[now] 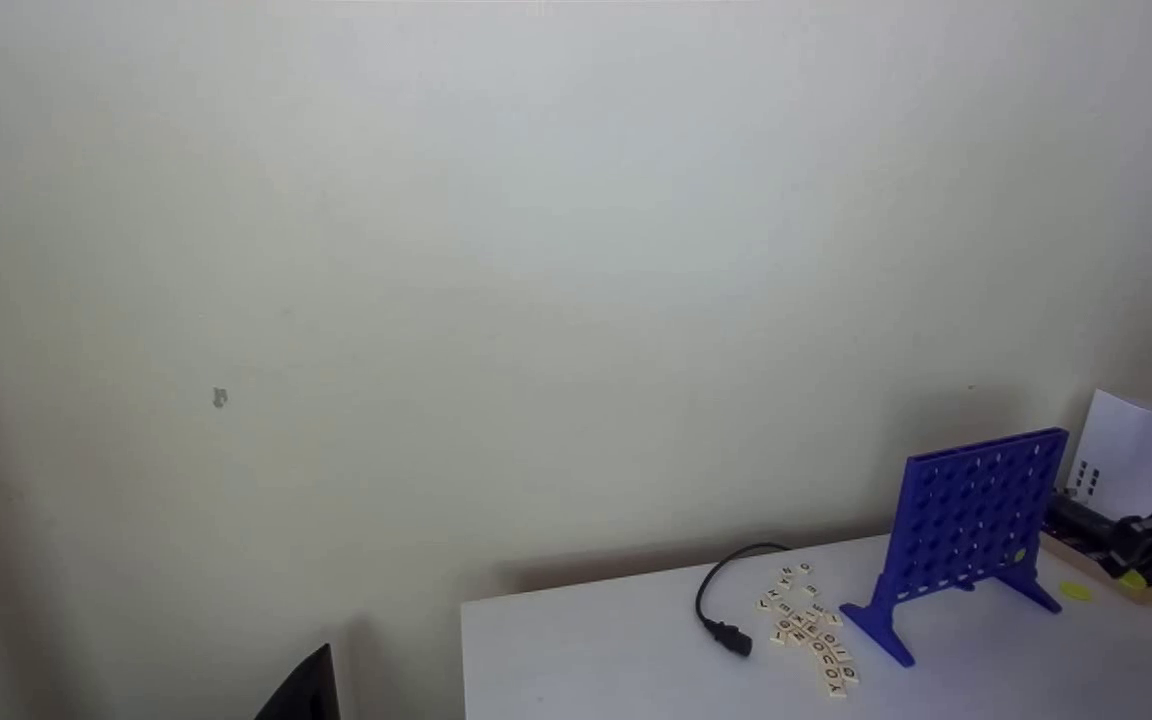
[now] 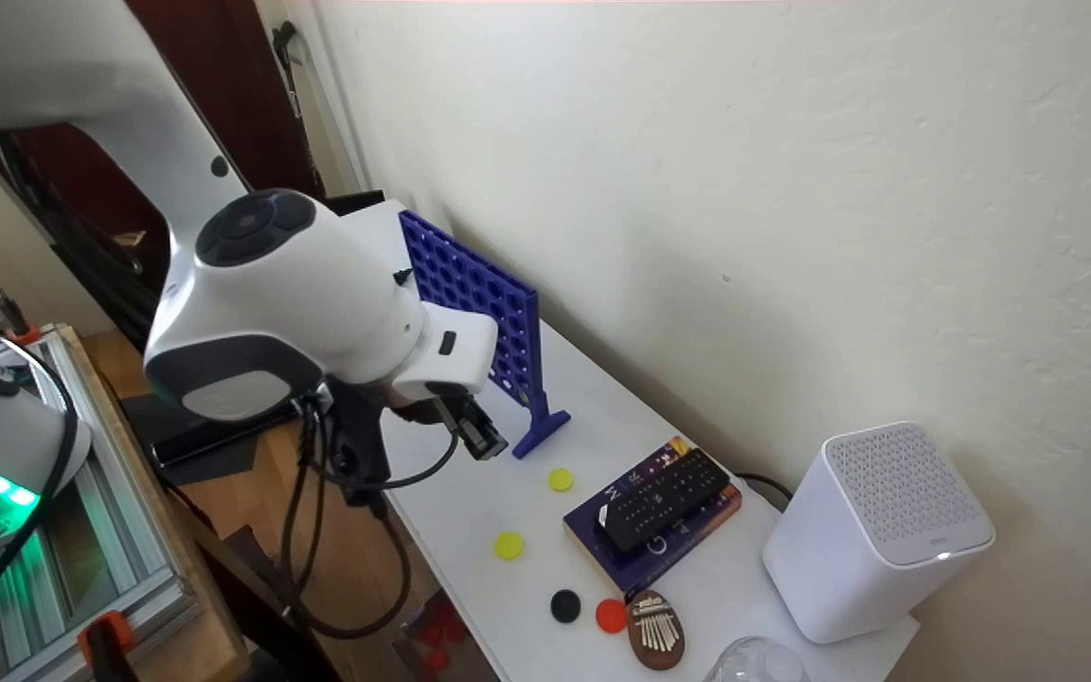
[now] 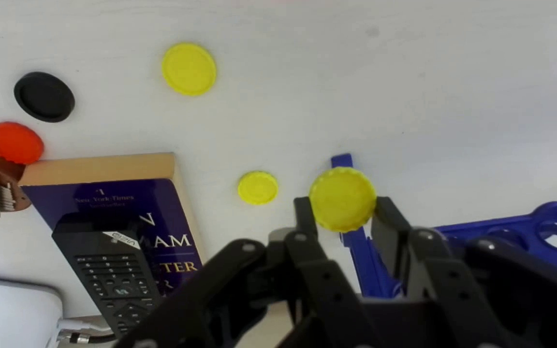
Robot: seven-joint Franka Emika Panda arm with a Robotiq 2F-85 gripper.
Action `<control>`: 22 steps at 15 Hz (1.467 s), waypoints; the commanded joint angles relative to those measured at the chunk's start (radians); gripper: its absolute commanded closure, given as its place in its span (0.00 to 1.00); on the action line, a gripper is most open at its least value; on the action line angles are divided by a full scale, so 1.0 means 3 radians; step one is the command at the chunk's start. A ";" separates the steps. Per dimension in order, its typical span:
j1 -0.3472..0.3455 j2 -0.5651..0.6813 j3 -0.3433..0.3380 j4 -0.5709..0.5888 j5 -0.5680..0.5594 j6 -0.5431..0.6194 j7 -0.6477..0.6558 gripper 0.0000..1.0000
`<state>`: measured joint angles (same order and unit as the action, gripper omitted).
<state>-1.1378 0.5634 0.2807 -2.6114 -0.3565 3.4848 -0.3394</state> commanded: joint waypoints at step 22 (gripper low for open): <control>0.0097 -0.0481 -0.0402 -0.0549 -0.0958 0.1229 0.0929 0.90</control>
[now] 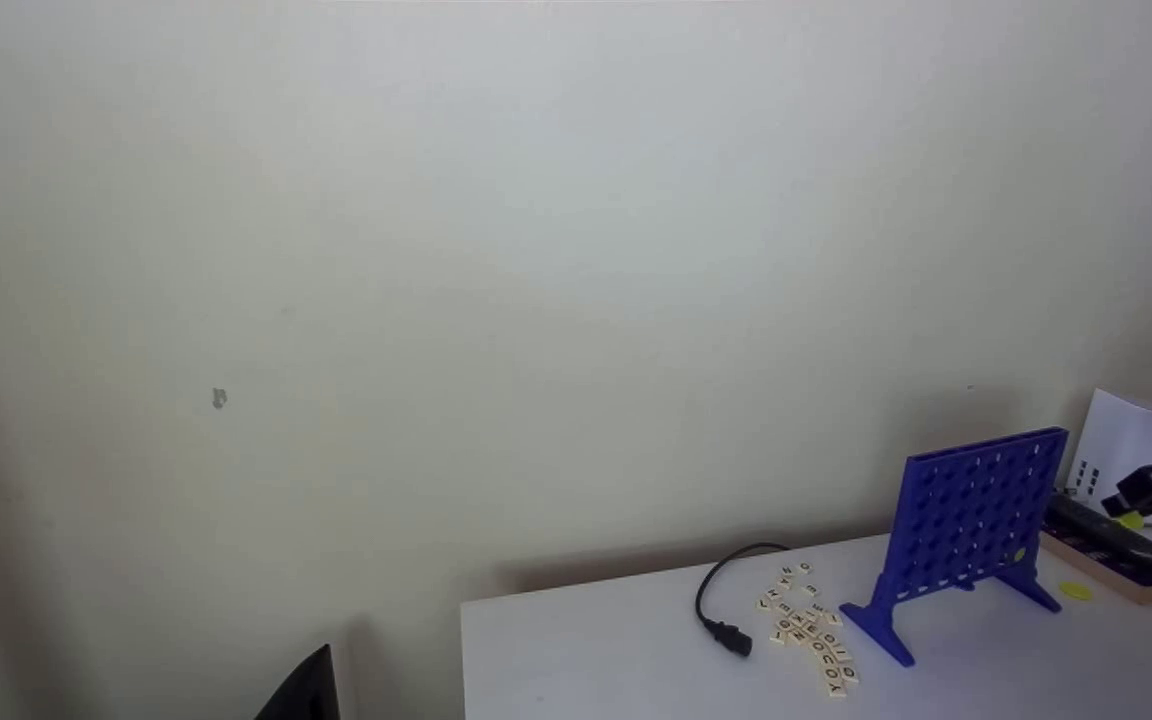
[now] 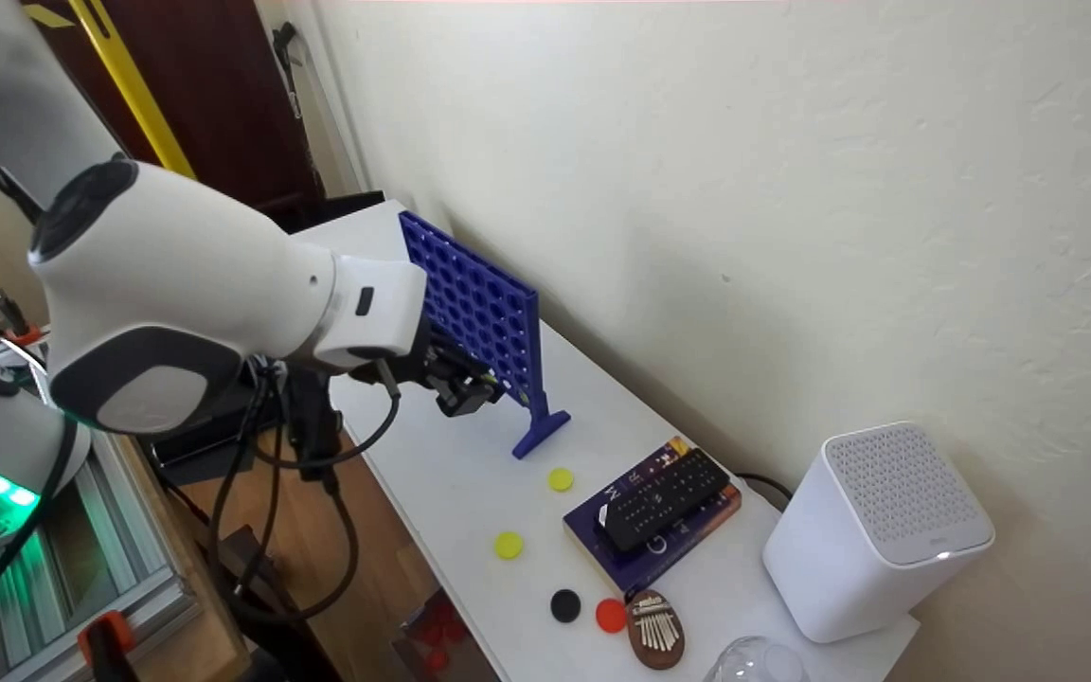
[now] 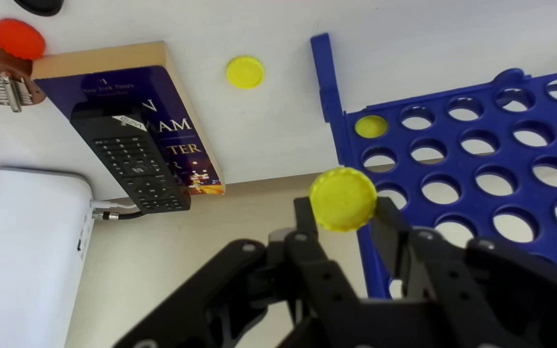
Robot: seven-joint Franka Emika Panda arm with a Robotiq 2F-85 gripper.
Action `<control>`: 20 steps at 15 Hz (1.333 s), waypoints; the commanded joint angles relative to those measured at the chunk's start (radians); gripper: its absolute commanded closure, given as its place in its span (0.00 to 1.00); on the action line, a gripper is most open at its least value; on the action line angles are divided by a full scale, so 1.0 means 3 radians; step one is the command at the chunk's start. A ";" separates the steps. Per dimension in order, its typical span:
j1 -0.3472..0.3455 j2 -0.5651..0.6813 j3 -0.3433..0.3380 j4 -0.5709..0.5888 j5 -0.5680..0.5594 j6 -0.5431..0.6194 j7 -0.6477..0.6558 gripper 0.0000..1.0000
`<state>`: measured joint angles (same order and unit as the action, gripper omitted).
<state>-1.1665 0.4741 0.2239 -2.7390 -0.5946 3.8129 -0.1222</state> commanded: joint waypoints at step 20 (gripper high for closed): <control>0.0219 -0.0339 -0.0345 -0.0042 -0.0747 0.0408 0.0750 0.90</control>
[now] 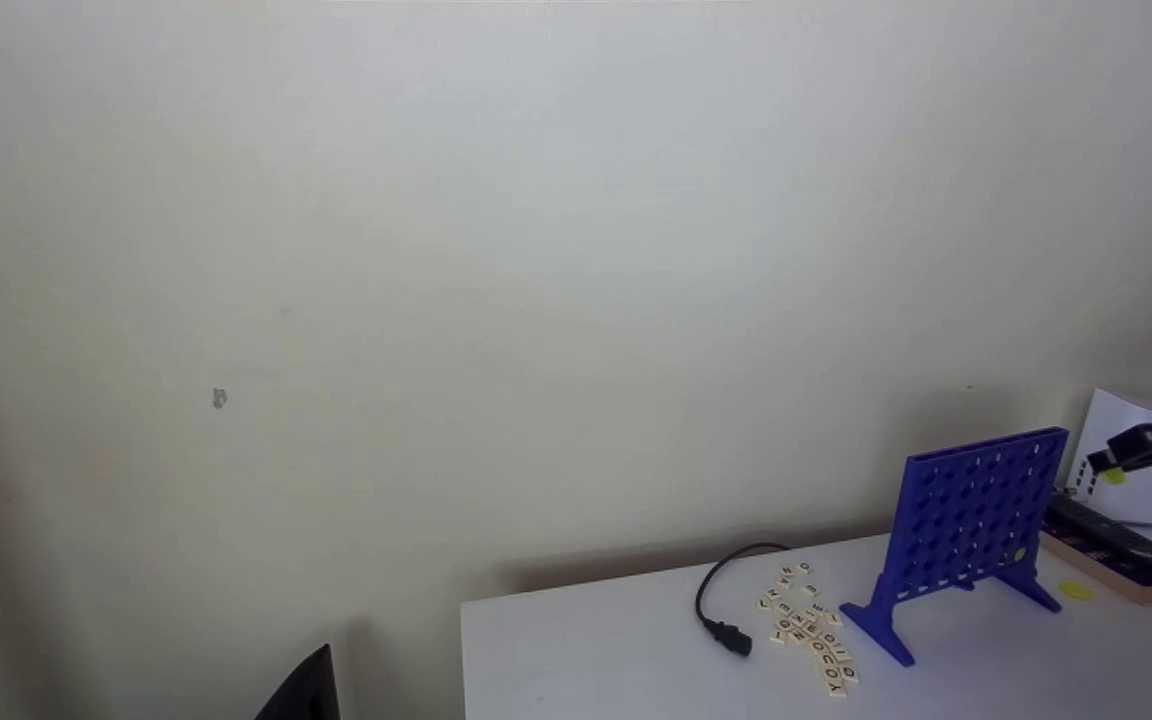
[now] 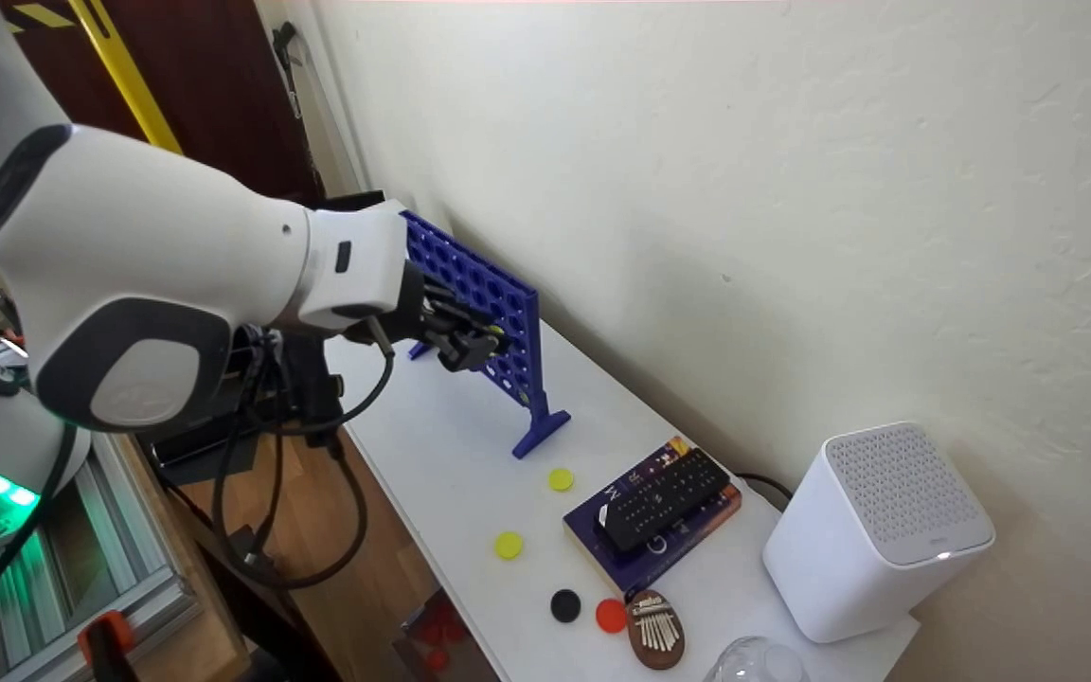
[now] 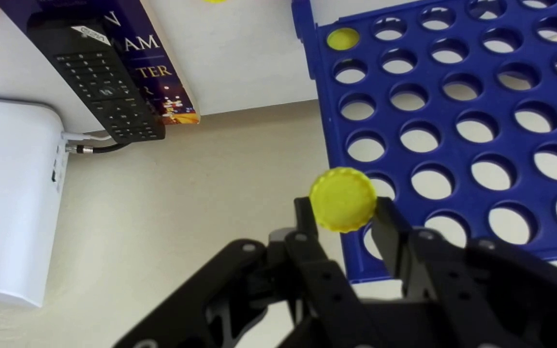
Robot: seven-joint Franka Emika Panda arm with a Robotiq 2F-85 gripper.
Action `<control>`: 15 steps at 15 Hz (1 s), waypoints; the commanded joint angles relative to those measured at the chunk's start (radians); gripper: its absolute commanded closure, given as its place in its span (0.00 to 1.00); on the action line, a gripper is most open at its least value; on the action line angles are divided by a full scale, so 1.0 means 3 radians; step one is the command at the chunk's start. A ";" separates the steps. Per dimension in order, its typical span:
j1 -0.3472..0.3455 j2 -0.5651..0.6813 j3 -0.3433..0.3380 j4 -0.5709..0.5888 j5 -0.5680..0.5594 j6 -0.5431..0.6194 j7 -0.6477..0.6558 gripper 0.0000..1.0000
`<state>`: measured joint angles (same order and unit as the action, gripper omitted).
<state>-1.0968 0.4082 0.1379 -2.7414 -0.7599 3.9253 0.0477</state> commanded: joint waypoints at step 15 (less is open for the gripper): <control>-0.0007 -0.0297 -0.0182 -0.0029 -0.0699 0.0332 0.0595 0.90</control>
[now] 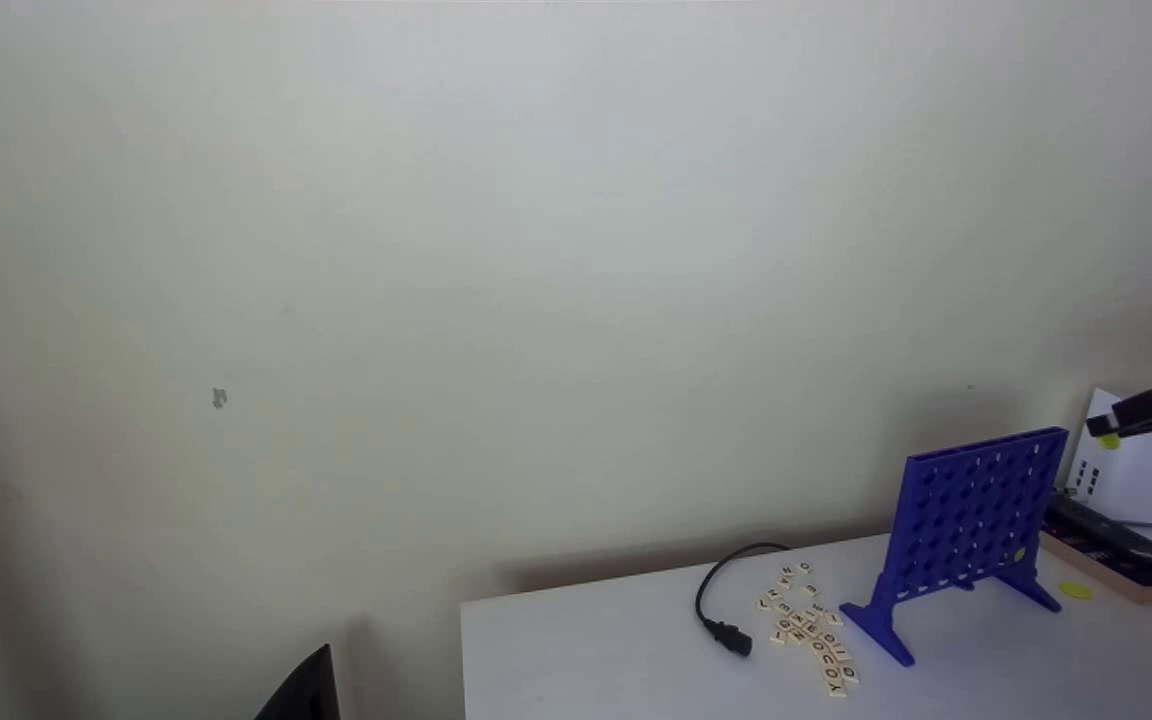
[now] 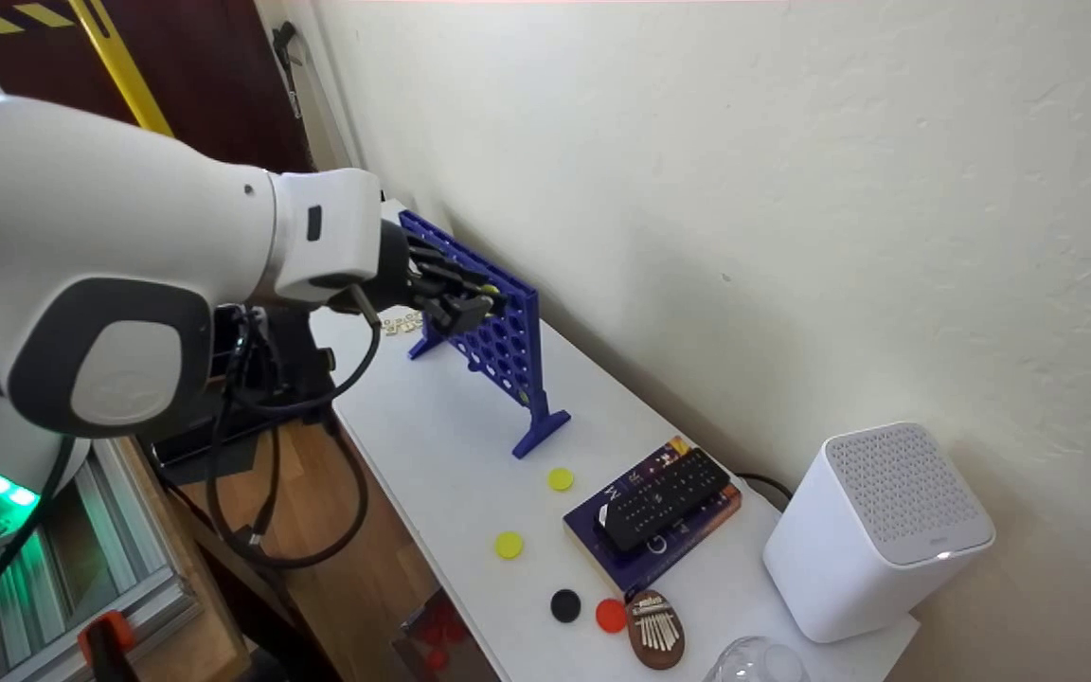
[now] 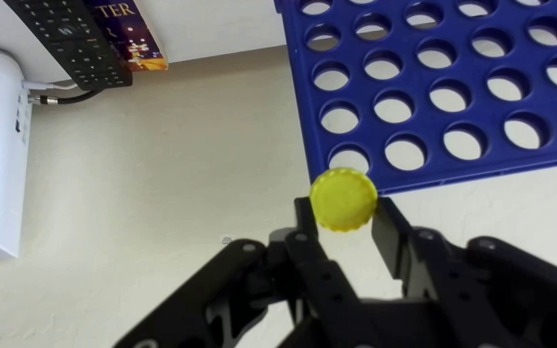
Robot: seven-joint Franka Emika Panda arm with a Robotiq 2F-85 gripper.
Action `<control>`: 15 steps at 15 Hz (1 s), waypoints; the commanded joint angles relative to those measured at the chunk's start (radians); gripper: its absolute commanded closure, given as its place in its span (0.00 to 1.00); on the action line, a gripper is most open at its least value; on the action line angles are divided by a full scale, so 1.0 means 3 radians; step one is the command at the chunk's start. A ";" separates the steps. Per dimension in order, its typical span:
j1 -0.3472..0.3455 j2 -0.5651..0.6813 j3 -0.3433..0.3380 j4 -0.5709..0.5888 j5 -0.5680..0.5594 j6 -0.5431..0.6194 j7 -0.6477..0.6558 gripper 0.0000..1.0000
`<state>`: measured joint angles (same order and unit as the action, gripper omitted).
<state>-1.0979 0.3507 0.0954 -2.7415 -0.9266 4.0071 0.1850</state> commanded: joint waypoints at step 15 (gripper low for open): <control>0.0436 -0.0006 -0.0412 0.0010 -0.0007 0.0135 0.0065 0.65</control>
<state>-1.0323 0.3470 0.0342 -2.7412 -0.9280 4.0308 0.1895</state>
